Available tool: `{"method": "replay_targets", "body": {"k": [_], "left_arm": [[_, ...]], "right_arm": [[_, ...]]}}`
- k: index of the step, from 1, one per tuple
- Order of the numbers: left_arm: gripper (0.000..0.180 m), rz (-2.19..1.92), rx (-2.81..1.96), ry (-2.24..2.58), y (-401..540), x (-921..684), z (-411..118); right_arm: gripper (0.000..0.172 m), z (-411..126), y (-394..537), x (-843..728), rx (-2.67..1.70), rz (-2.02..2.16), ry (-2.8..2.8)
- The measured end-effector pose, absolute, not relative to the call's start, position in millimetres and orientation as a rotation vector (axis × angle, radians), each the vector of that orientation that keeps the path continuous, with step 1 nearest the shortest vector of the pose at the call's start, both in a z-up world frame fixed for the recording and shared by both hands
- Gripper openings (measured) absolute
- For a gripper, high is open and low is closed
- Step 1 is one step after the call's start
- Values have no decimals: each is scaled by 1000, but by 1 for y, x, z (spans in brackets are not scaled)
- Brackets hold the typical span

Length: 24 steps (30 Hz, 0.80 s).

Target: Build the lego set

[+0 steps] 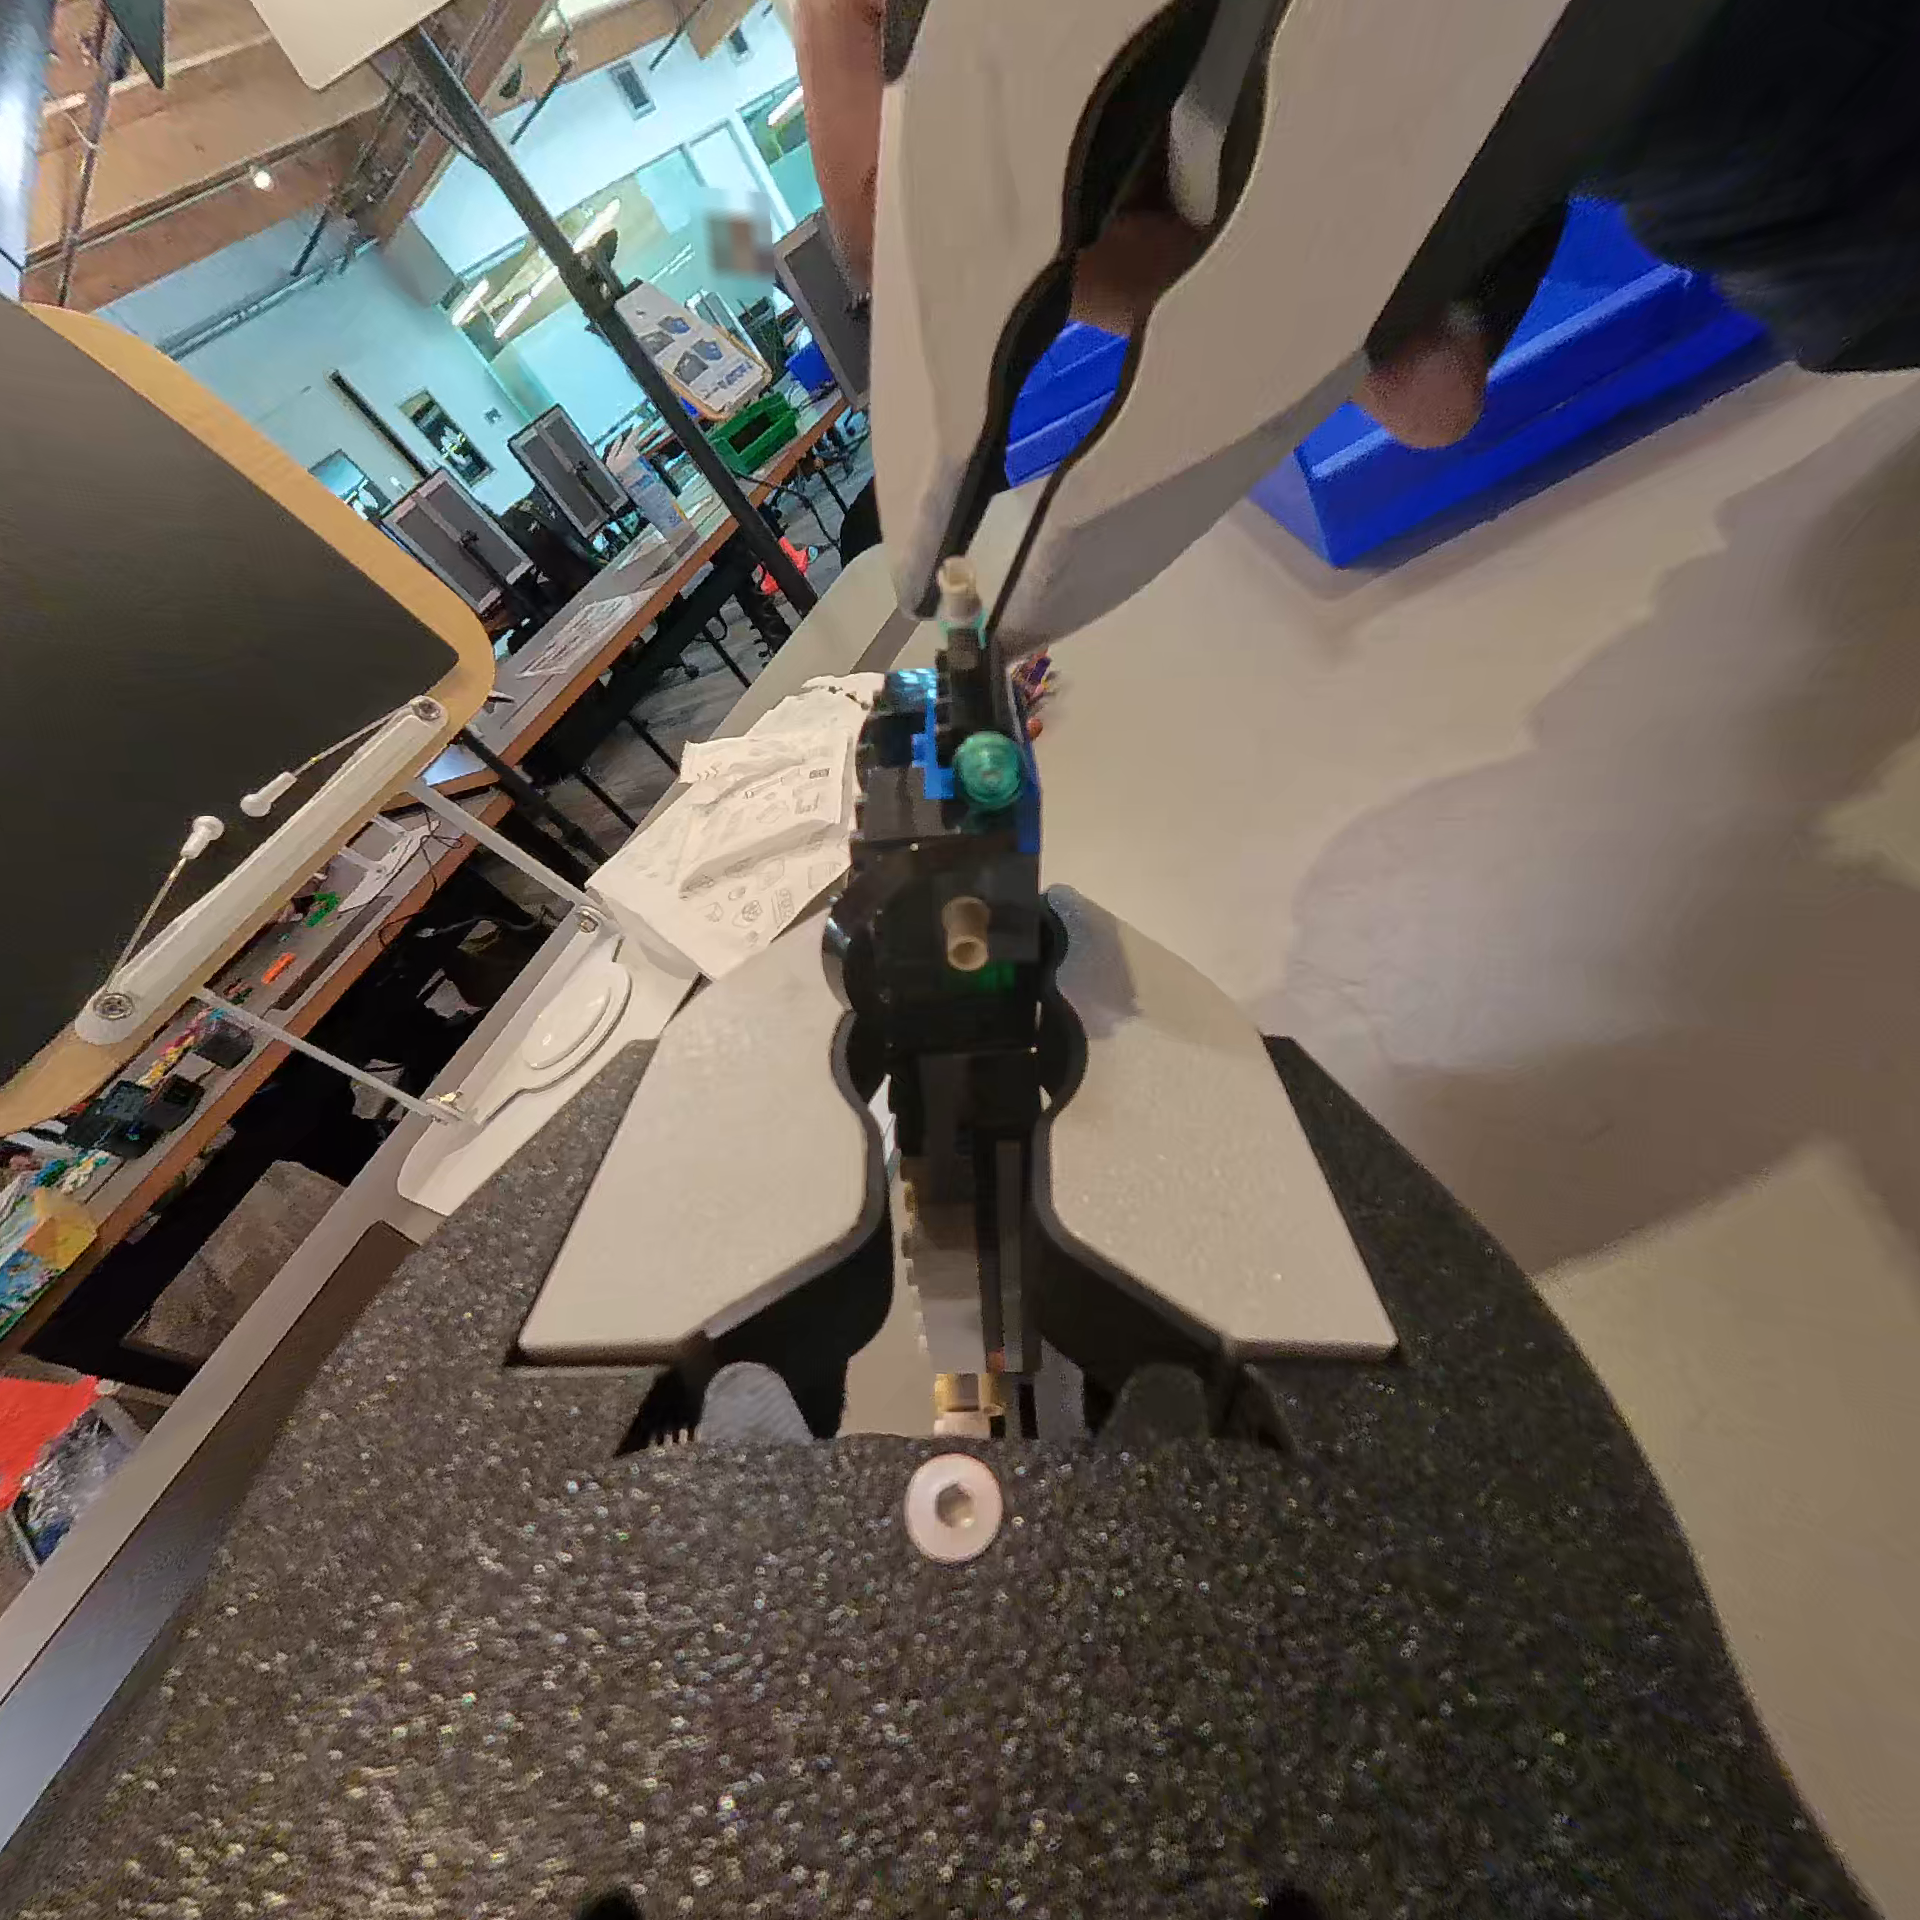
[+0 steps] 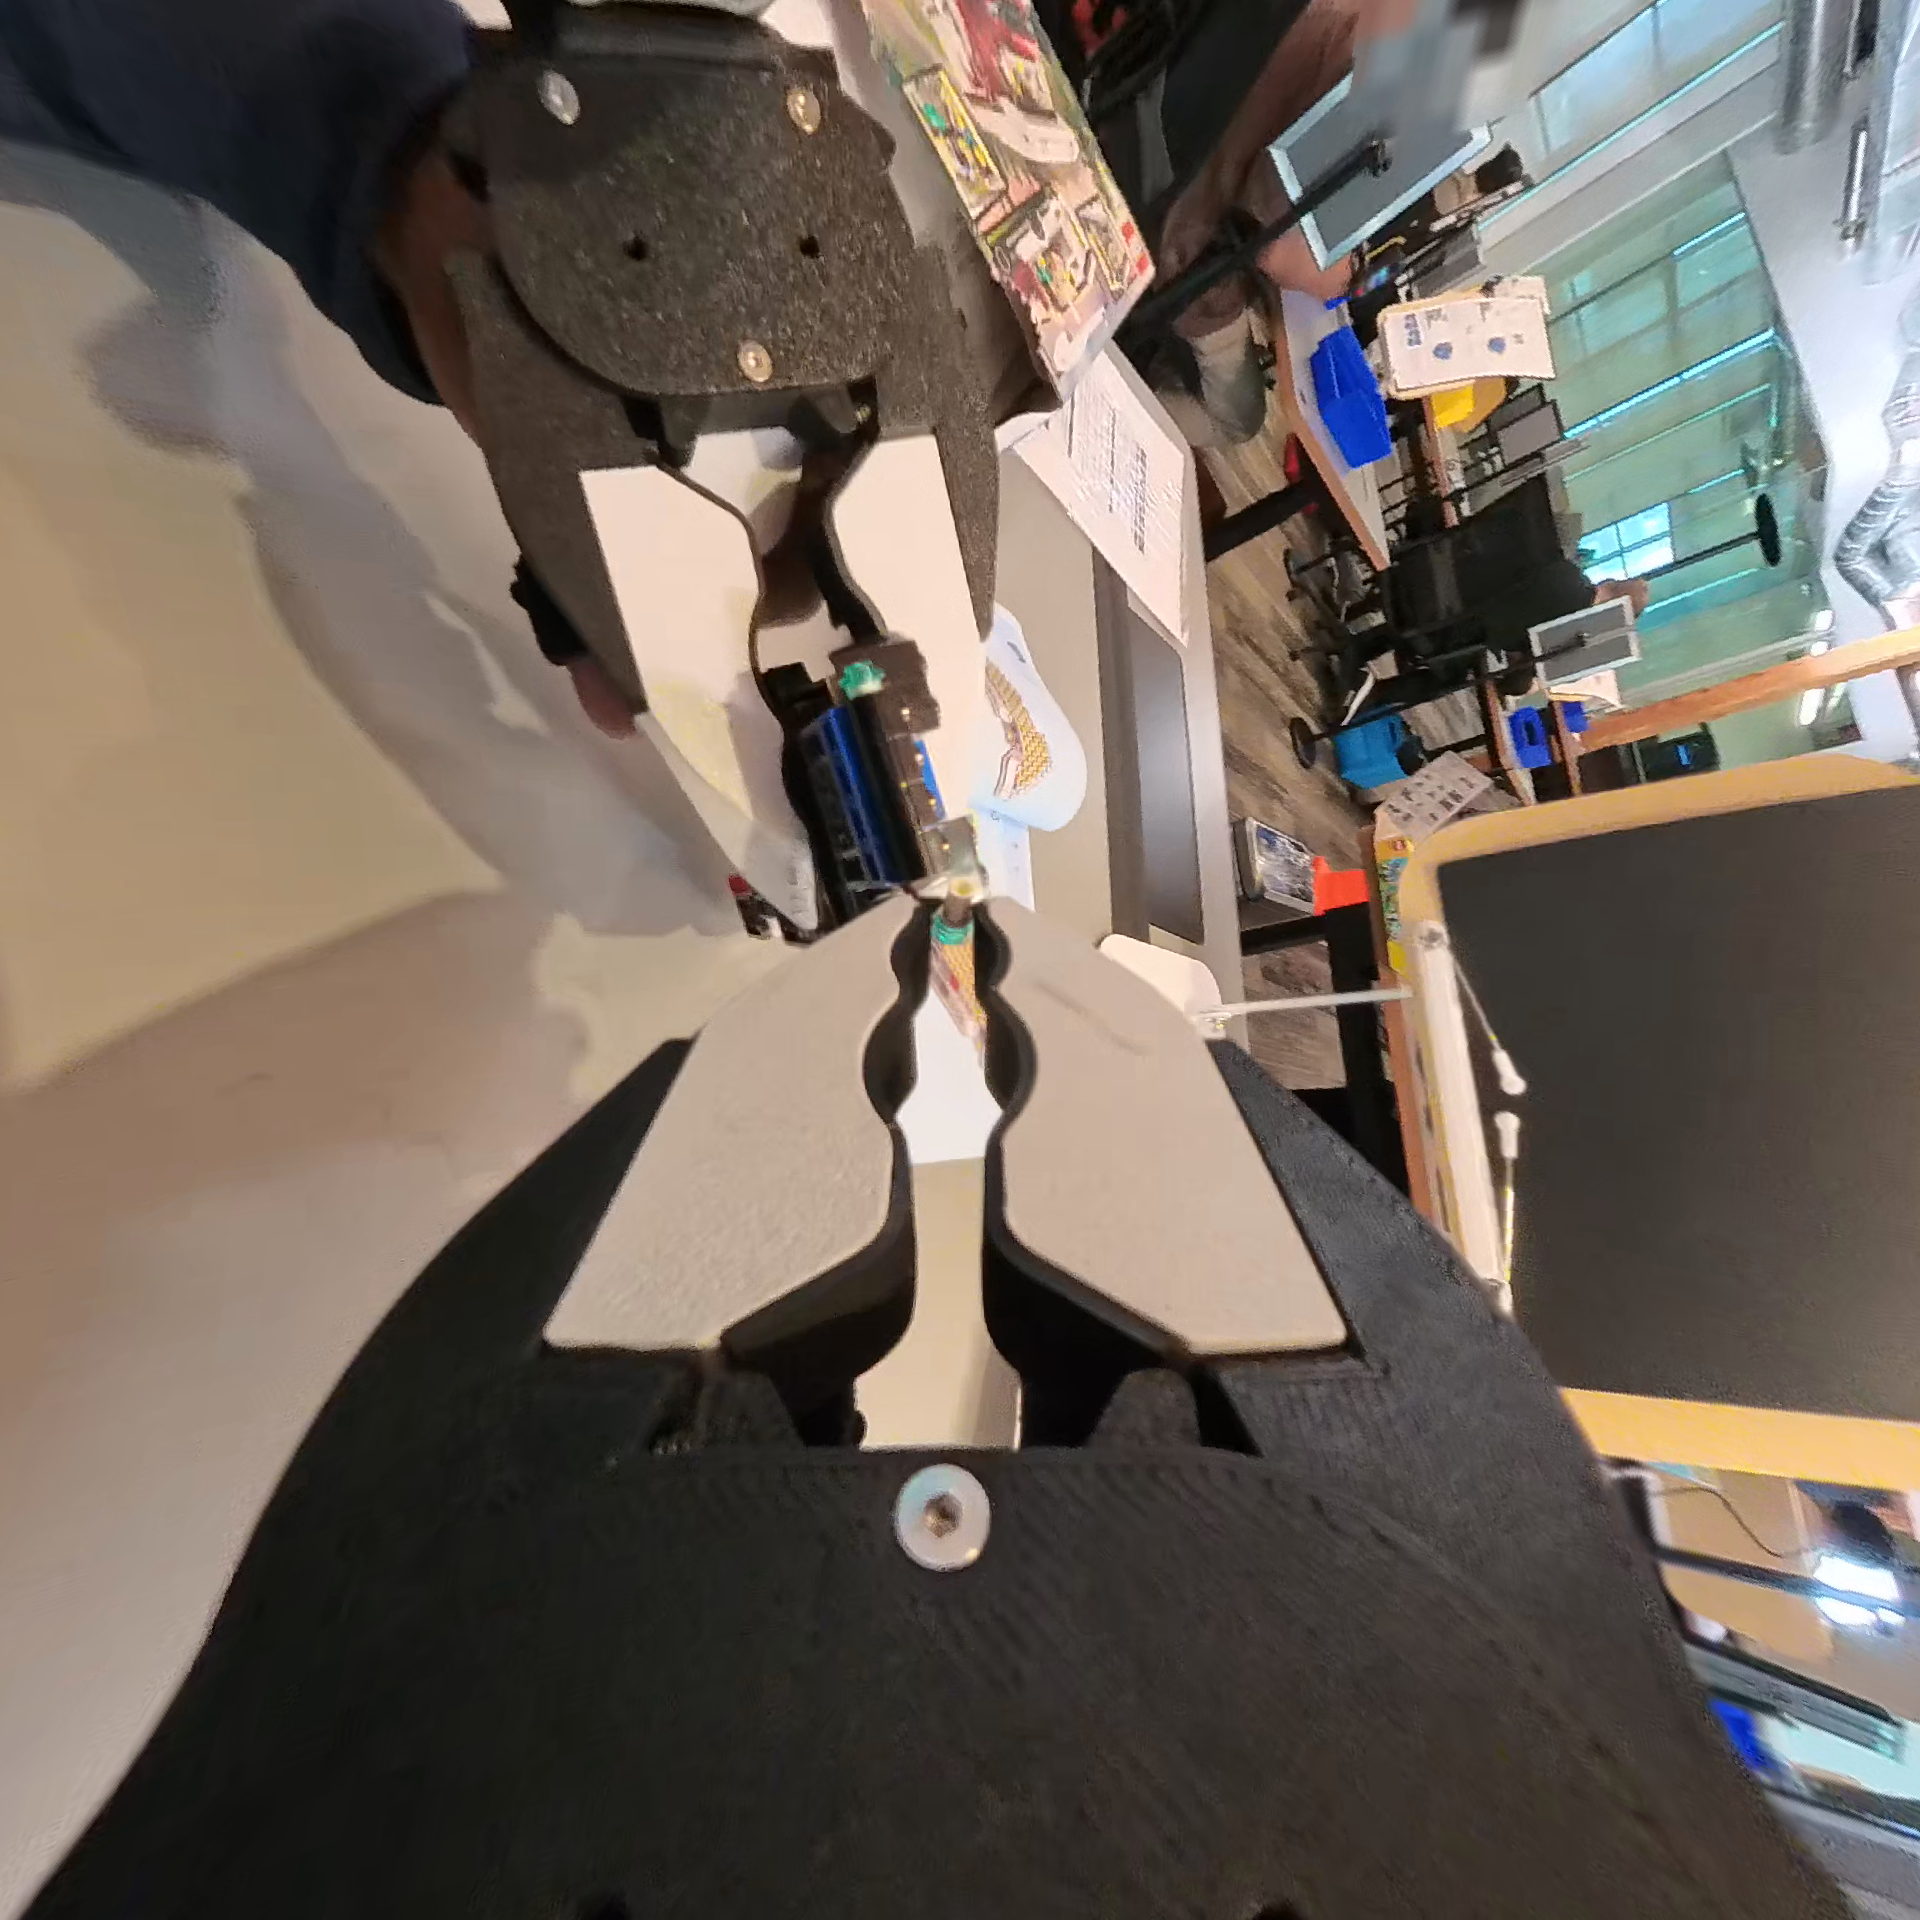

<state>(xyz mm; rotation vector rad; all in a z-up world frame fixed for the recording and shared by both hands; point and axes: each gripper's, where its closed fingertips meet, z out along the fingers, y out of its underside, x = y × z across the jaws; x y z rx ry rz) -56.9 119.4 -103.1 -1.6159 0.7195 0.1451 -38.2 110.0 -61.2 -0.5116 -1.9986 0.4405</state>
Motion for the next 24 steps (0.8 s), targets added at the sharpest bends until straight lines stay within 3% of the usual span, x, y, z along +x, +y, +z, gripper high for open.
{"method": "replay_targets", "body": {"k": [1, 24], "left_arm": [[25, 149, -1623, 724, 120, -56, -105], [25, 487, -1747, 747, 127, -73, -119]], "right_arm": [[7, -62, 111, -38, -507, 422, -1999], [7, -90, 127, -46, -397, -85, -2014]]}}
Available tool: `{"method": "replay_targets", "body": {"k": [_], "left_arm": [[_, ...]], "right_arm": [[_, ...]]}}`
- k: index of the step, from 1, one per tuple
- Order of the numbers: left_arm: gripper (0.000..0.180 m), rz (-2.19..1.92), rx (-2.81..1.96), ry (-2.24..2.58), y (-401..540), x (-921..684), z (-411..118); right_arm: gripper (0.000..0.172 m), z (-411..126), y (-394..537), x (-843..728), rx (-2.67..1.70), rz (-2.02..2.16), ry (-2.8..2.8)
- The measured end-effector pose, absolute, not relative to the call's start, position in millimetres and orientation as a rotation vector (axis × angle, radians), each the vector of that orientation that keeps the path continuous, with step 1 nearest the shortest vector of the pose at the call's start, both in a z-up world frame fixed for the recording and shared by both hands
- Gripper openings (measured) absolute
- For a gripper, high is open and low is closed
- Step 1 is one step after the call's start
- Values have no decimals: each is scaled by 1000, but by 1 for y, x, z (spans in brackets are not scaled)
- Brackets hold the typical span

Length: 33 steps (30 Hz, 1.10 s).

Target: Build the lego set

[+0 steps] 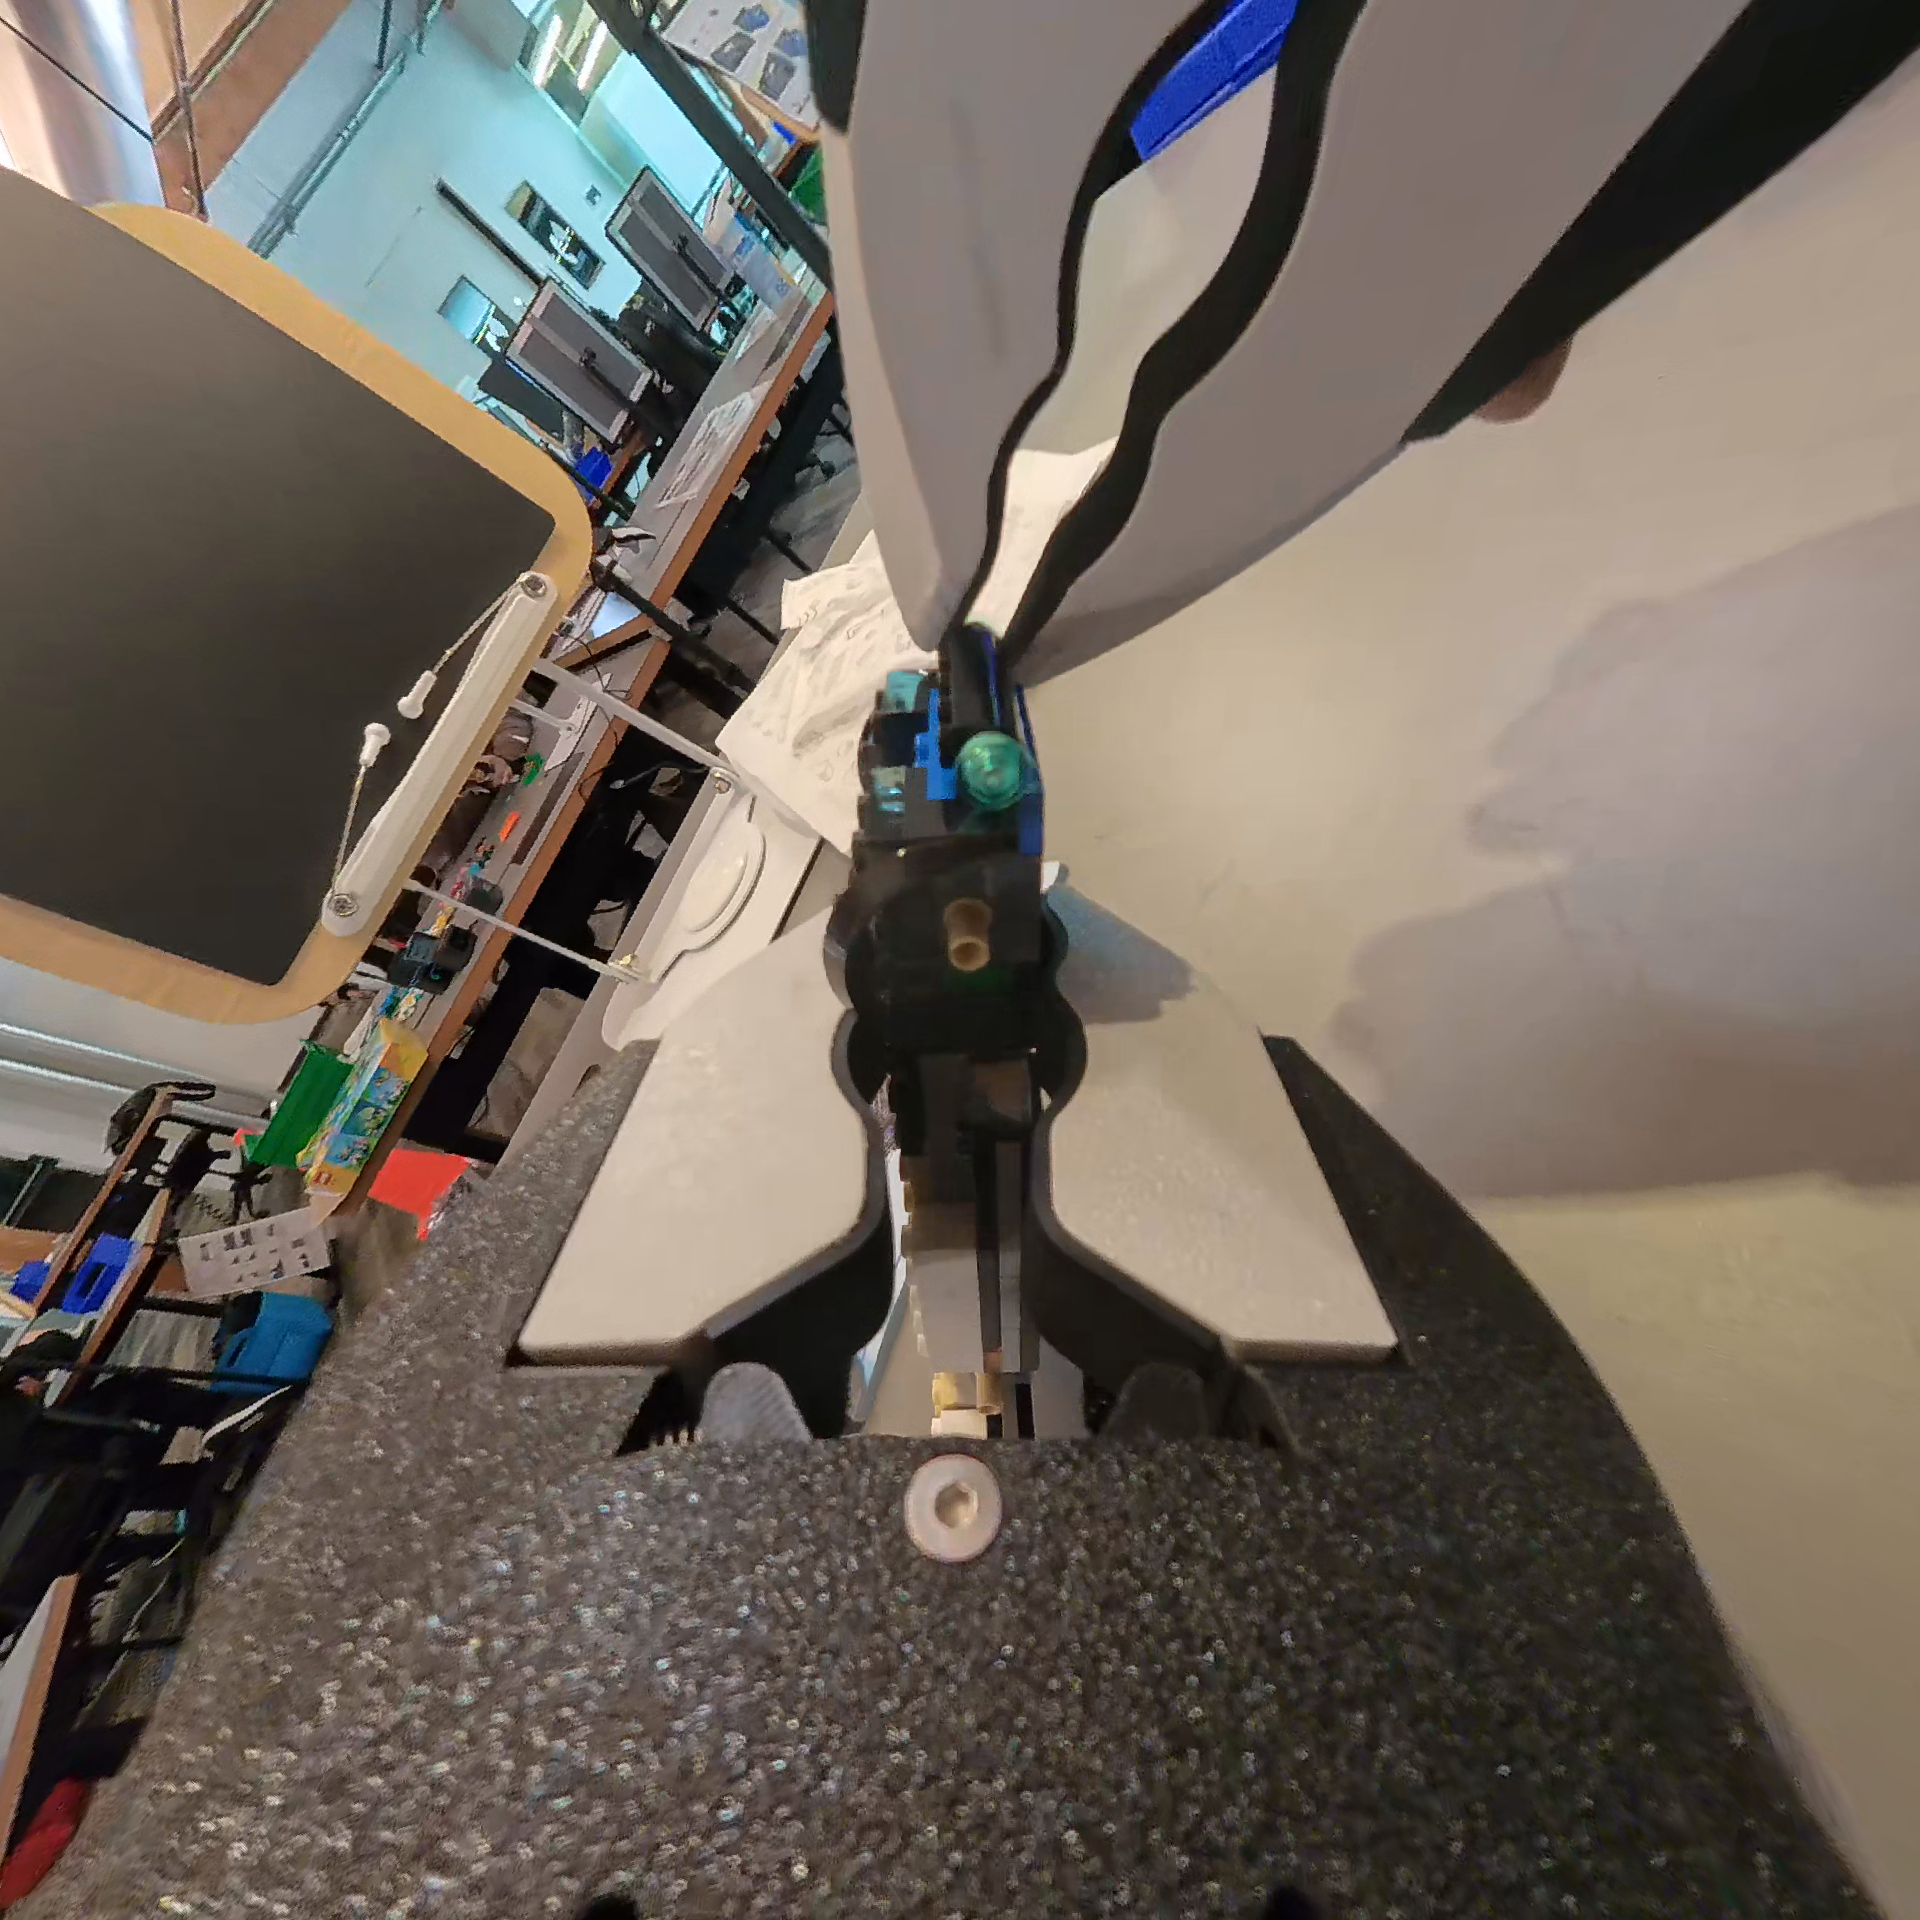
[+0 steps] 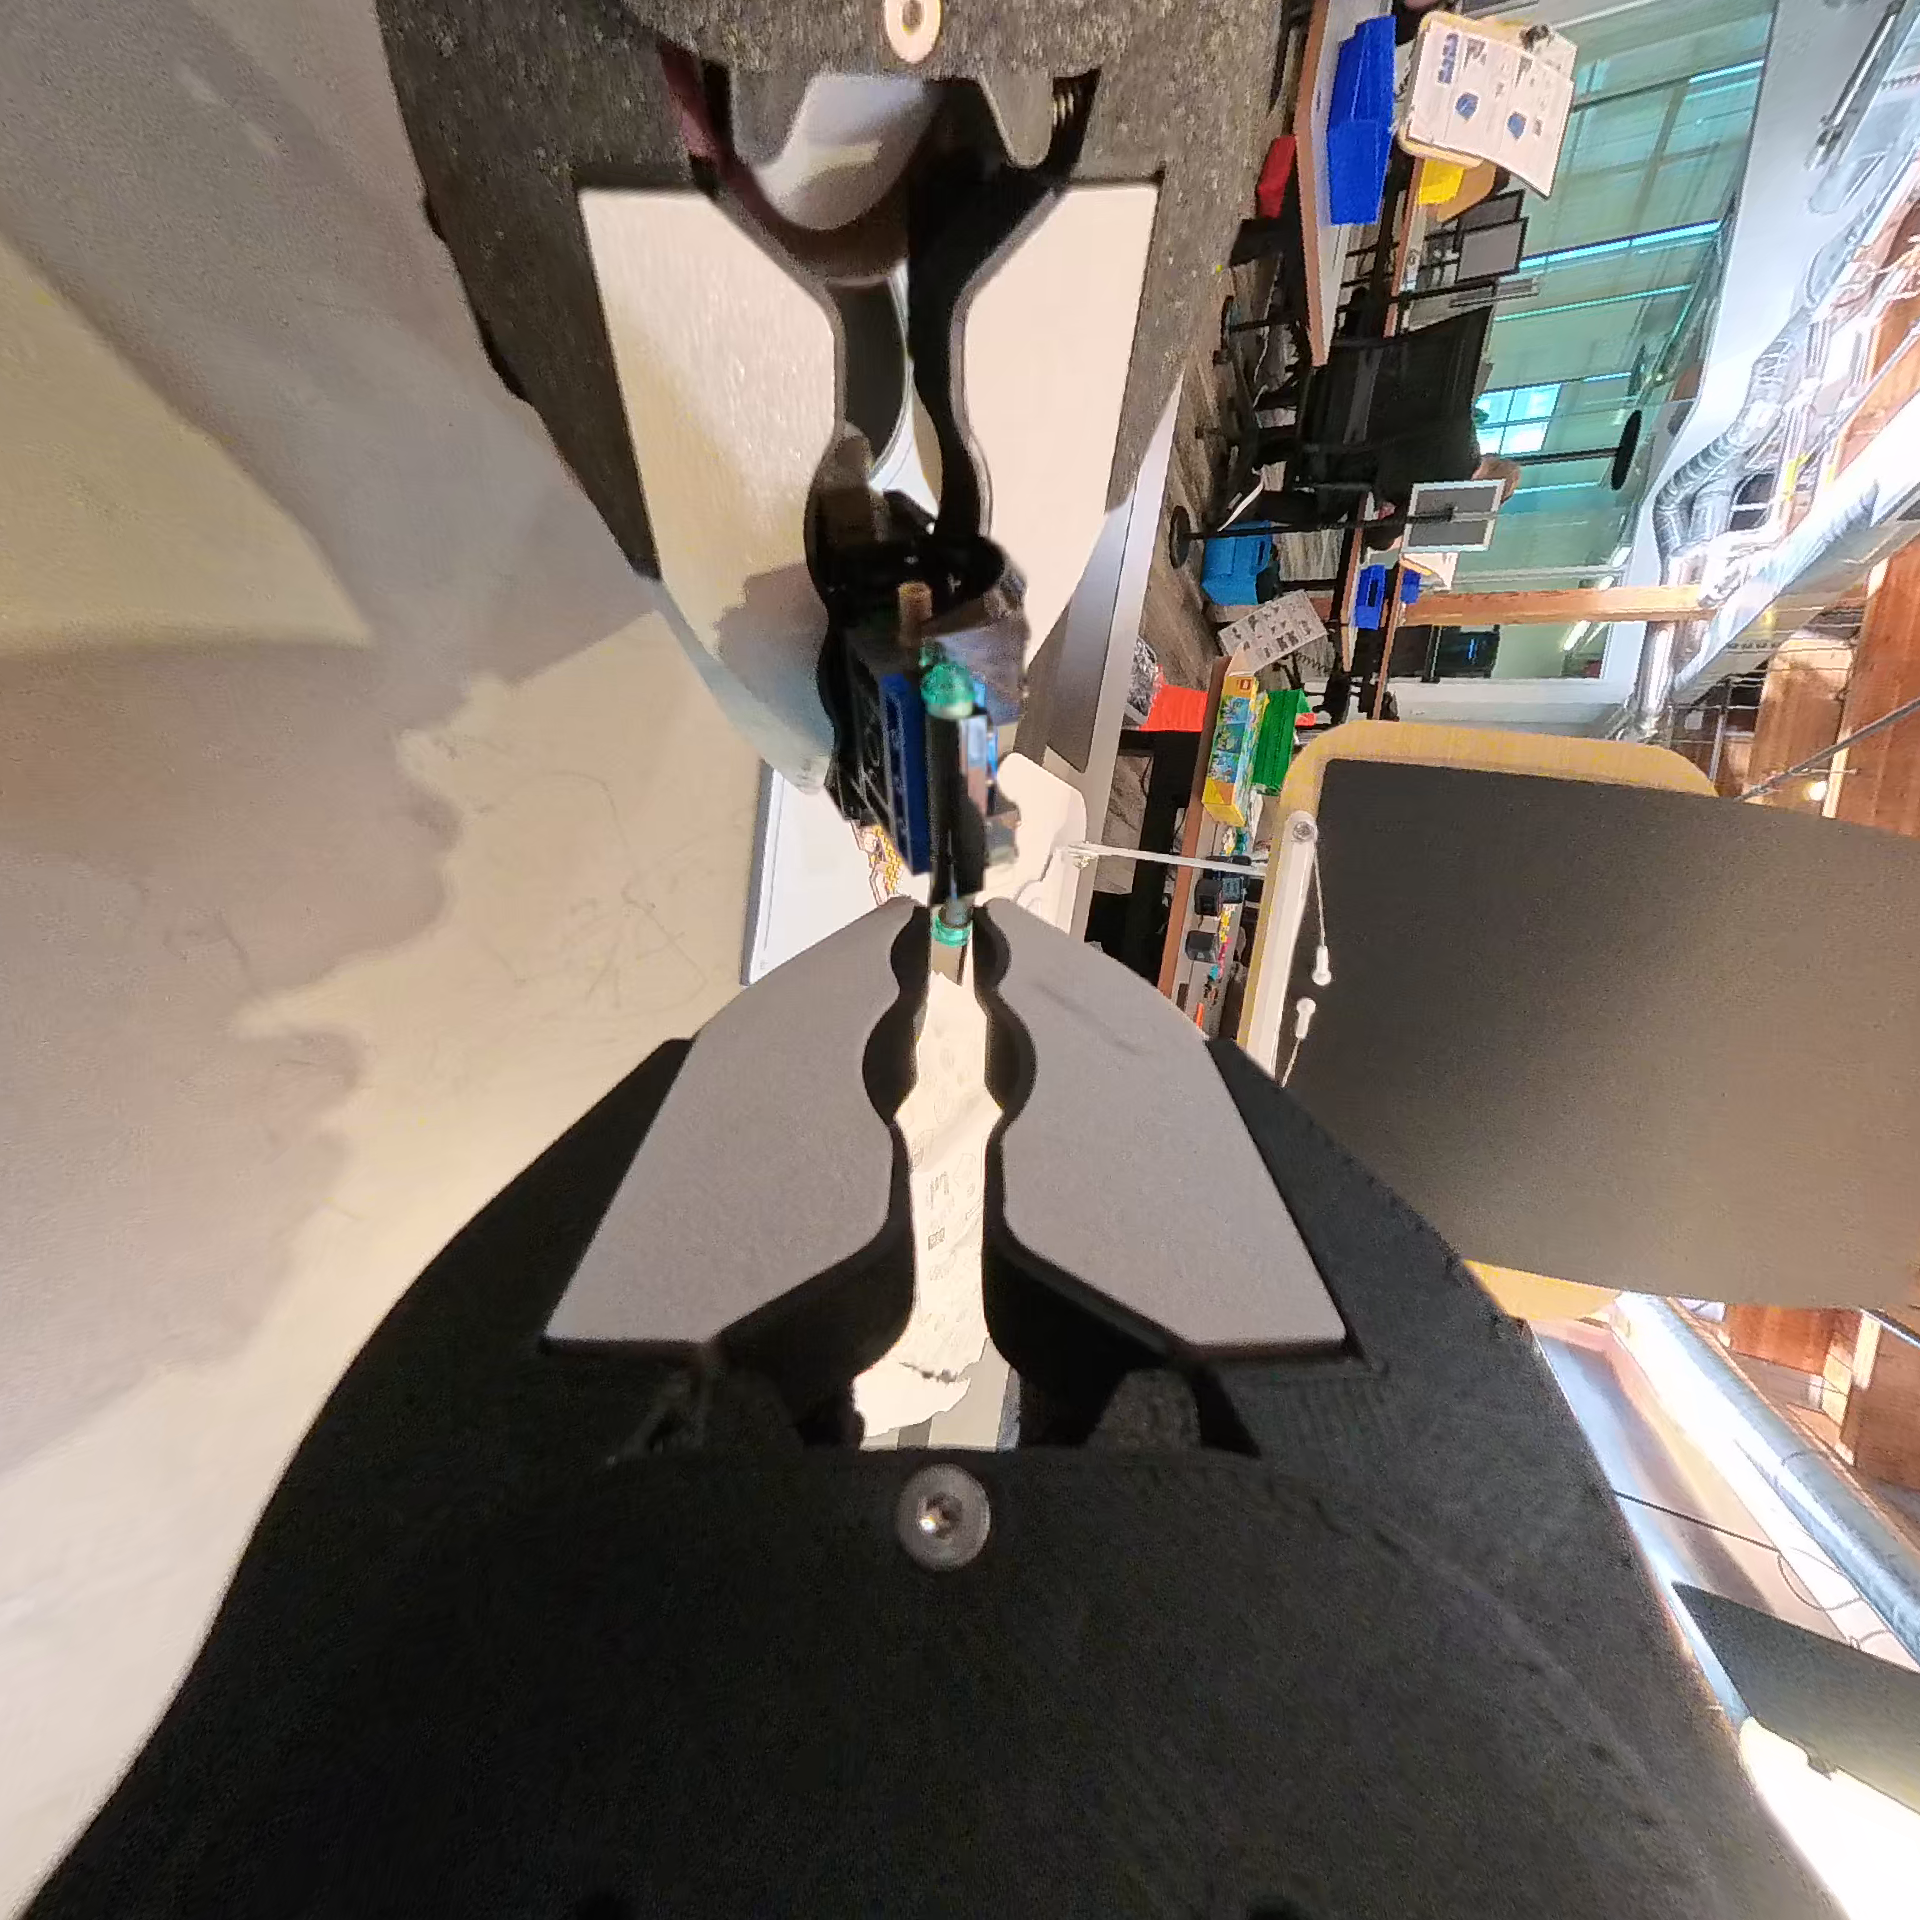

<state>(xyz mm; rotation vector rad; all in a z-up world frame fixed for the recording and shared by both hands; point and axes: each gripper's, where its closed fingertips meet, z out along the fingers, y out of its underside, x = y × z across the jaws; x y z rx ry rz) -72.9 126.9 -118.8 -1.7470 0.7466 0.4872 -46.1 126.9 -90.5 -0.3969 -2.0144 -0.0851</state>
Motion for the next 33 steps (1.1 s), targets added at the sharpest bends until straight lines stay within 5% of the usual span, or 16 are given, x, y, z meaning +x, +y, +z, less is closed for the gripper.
{"method": "replay_targets", "body": {"k": [33], "left_arm": [[25, 392, -1749, 870, 124, -62, -131]], "right_arm": [[5, -98, 117, -35, -422, 458, -2097]]}}
